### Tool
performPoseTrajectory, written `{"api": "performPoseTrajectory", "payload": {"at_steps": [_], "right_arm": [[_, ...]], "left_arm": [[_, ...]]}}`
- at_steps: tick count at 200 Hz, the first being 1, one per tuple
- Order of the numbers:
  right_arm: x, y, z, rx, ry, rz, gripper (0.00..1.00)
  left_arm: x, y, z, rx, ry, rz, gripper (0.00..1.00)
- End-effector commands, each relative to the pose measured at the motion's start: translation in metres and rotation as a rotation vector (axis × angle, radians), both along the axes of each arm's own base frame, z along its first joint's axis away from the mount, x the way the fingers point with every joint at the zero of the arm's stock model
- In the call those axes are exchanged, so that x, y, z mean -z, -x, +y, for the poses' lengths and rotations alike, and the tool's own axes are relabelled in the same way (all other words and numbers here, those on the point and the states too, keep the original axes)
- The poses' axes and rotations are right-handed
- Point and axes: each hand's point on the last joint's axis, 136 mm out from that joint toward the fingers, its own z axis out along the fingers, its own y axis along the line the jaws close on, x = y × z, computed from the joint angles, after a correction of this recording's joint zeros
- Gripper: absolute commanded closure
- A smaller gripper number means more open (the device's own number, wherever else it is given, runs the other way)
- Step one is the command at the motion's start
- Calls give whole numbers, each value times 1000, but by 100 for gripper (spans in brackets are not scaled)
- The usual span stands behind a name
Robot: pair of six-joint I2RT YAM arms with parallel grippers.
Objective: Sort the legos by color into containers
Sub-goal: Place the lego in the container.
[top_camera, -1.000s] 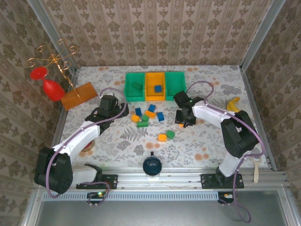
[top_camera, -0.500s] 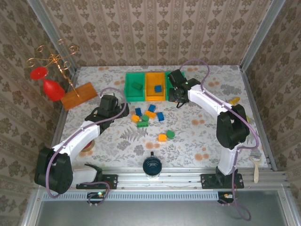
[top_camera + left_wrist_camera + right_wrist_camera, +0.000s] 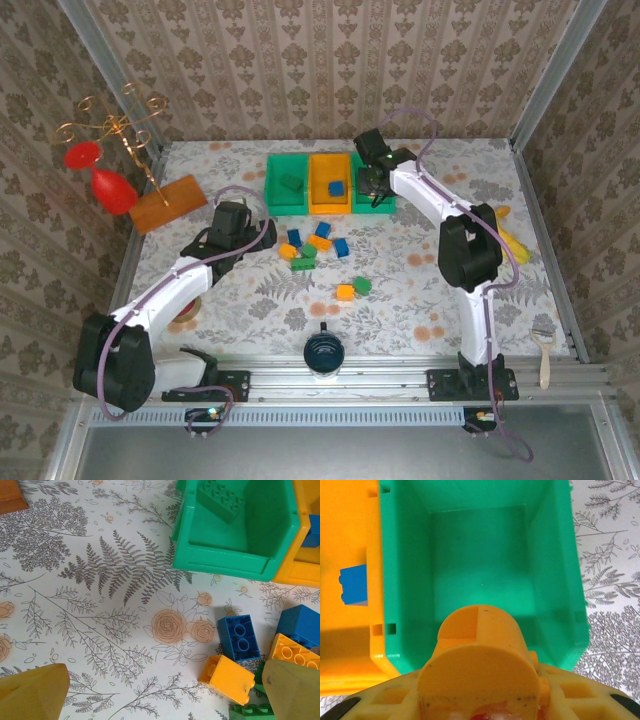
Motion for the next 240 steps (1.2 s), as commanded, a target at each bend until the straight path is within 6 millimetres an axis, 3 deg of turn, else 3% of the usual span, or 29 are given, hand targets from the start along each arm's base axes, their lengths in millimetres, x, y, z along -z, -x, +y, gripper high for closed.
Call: {"api": "performPoseTrajectory", "payload": {"at_steps": [1,58,65,90,135,193,240], "right_arm": [[2,-8,-3,-15,58,1,56],[9,-19,1,-22,64,-1,45],[10,-20,1,-21,66,0,43],[11,-20,1,-21,65,2,38],[0,-16,2,-26,60,-7,35],[-25,4,6,-33,25,-44,25],[-36,34,-7,7,-6,-61,12]], "left_arm": [[-3,2,-5,15,27,10,0],[4,6,-12,24,21,18,0],[5,10,-23,55,17,21,0],[10,12,-28,70,7,33,0],[17,21,-45,128,-15,58,0],[41,44,-77,219,-45,139,0],[62,60,-95,279,-82,205,0]]}}
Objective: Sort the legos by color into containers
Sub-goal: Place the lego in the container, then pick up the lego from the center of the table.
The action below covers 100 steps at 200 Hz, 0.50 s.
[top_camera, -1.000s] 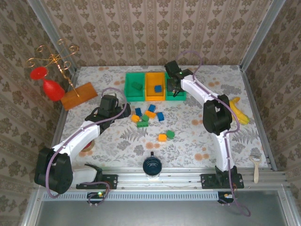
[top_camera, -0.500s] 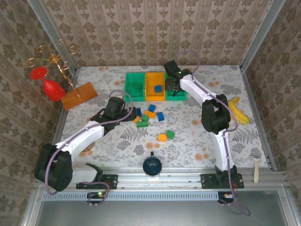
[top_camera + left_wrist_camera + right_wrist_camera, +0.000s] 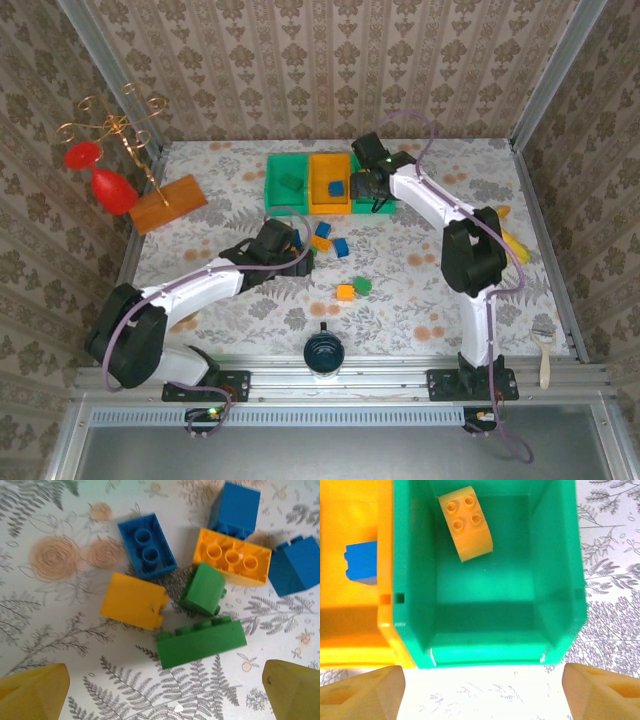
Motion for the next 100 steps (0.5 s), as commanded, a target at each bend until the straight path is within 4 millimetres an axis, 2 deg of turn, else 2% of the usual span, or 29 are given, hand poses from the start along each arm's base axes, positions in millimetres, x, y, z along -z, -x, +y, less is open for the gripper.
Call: {"api": "performPoseTrajectory", "payload": {"at_steps": [1,40,100], "right_arm": [[-25,12,-7,37,-26,-60,12],[-26,44,-24,95,-50,-70,0],[-18,84,-45,157,-59,-50,0]], "left_arm": [[7,6,-4,-1,-16,44,0],[16,7,-13,15,-41,56,0],[27,1,-25,19,-64,89,0]]}}
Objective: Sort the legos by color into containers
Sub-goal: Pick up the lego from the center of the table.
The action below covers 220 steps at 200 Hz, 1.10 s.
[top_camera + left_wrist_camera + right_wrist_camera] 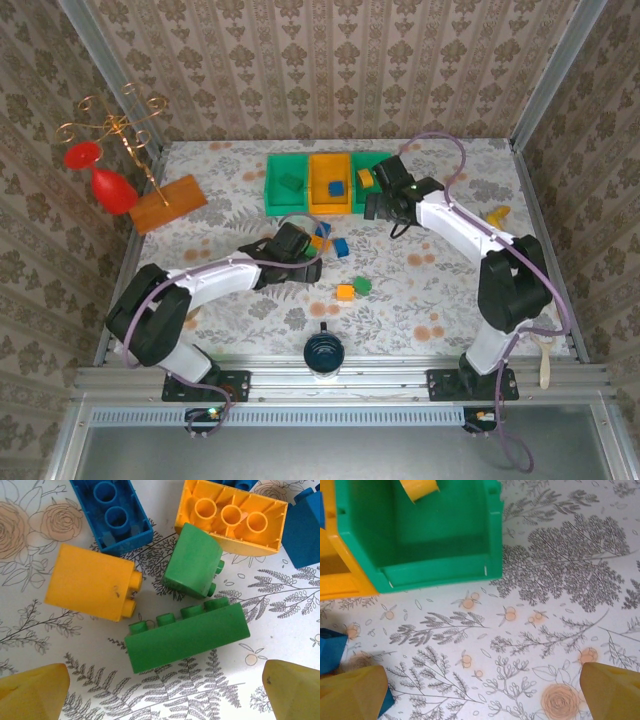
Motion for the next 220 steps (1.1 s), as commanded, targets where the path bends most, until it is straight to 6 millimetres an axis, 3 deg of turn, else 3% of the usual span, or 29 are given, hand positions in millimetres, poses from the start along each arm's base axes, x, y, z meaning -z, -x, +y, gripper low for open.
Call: {"api": "performPoseTrajectory", "payload": {"at_steps": [1,36,103,220], "right_arm": [[-12,7,-9,60,-13,-45,0],[-10,17,-17,94,-4,-41,0],[-7,17,-19,111,-4,-43,0],[-2,16,-16,111,-17,-33,0]], "left_arm": [[-3,-5,-6,-21,4,4,0],[1,-7,-10,-29,-5,20,0],[5,-13,-18,-28,-20,26,3],[18,-18,-8,-50,-125,46,10]]}}
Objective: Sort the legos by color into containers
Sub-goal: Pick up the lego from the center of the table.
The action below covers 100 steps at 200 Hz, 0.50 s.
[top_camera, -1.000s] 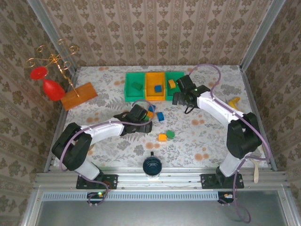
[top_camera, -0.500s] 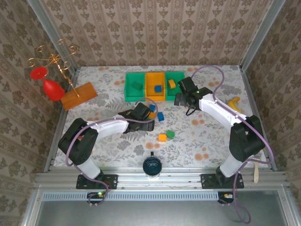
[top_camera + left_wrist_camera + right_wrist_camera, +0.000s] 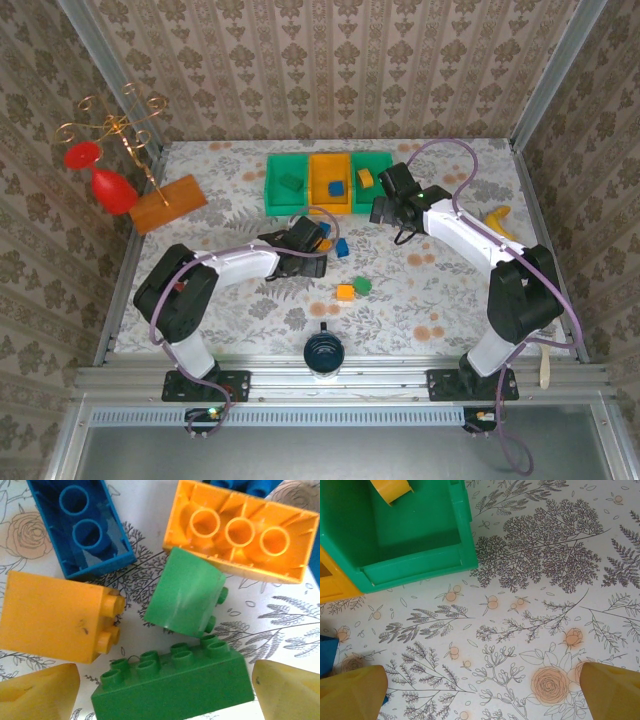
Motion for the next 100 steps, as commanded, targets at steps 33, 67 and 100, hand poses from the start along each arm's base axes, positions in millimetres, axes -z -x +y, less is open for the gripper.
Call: {"api": "performPoseTrajectory", "payload": {"at_steps": [33,67,100], "right_arm": [[3,2,-4,27,6,0,0],[5,1,-4,28,3,5,0],[6,0,-1,25,-6,8,0]], "left_arm": [[-2,2,16,-39,-82,-2,13],[-4,7,22,-50,-83,-6,16],[-5,6,20,-45,-75,-9,18]]}}
